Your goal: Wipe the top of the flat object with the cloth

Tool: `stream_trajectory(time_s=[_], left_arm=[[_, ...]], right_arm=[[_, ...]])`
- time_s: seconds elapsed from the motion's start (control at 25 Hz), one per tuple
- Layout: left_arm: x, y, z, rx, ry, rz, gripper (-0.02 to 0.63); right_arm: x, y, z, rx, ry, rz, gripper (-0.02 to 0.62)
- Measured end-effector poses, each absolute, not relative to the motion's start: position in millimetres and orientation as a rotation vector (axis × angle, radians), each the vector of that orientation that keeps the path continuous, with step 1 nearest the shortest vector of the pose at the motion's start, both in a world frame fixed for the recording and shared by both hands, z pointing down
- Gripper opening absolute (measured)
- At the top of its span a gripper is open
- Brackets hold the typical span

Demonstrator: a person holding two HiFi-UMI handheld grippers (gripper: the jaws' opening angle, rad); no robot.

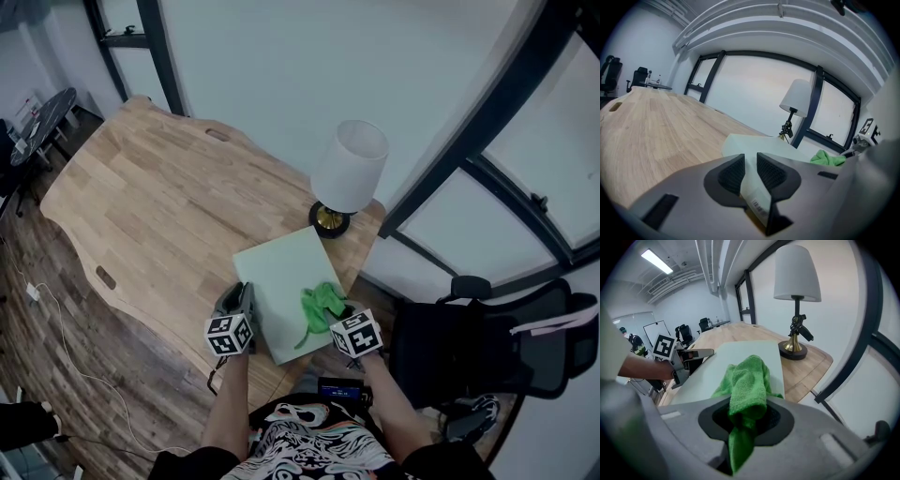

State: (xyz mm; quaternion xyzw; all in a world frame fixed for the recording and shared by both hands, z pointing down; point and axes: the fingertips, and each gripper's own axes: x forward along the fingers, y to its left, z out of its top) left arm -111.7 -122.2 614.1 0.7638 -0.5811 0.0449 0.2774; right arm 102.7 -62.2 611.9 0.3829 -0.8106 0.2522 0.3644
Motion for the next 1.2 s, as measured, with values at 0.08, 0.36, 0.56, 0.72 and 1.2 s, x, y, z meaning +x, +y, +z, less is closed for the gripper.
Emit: stream_trajectory(time_s=[0.08,0.36,0.56,0.72,1.2], left_arm=[[-111,-123,614,2.055,-1.557,0.123,0.081],[-110,-122,614,2.062,-1.538,0.133,0.081],[-110,-122,613,2.062,-1.533,0.131,0.081],[-110,-122,613,2.059,-1.526,0.13,0.081],[-112,-120,613,2.053,-1.514,0.116,0.081]], right_arm=[[102,-64,612,0.985,-2.08,0.654,0.077],[95,-74,611,0.979,-2.071,0.654,0.077],[90,-83,611,0.973,-2.075,0.671,0.077],[87,-90,612,0.974,-2.075,0.687,0.077],[74,-116,610,0.928,-2.079,0.663,0.077]])
